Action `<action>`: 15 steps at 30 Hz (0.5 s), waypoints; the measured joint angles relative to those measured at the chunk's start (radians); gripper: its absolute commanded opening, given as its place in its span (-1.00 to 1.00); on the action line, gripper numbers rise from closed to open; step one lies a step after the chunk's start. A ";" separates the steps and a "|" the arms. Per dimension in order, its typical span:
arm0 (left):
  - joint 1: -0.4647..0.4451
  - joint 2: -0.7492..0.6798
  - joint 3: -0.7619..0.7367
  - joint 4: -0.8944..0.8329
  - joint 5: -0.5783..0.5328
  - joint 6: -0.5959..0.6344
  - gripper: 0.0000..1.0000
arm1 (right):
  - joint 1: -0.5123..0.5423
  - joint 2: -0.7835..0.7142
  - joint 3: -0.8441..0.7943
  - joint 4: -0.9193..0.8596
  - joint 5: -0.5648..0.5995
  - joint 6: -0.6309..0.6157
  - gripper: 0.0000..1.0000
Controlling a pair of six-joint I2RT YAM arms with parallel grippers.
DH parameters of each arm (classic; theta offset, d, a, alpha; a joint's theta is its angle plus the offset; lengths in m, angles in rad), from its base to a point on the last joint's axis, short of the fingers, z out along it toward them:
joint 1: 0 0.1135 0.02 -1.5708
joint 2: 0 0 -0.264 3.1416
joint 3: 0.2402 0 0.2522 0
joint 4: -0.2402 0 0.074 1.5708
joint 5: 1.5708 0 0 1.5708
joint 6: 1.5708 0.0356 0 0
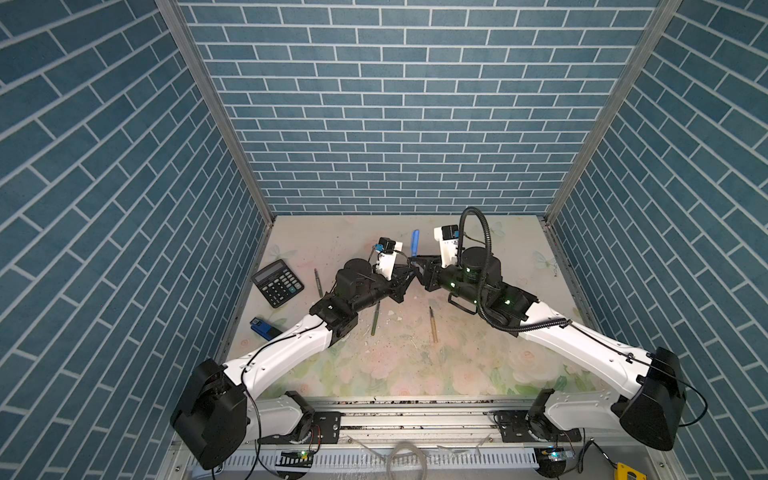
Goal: Insert the pens into the pen caps
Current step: 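Push the blue cap down onto the pen with the right gripper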
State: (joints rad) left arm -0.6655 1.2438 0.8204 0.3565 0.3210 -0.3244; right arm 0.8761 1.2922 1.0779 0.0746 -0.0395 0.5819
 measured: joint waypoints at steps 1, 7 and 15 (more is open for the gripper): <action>0.000 0.000 0.002 0.003 -0.003 0.001 -1.00 | 0.000 -0.007 0.004 -0.021 0.003 -0.008 -0.01; 0.000 0.021 0.032 0.019 -0.017 0.014 -1.00 | -0.011 -0.065 0.075 -0.121 0.008 -0.035 0.20; 0.000 0.060 0.065 0.020 -0.013 0.075 -1.00 | -0.039 -0.124 0.113 -0.230 0.009 -0.061 0.15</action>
State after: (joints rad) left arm -0.6651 1.3041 0.8856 0.3763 0.3080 -0.2497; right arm 0.8368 1.1687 1.1908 -0.1558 -0.0303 0.5209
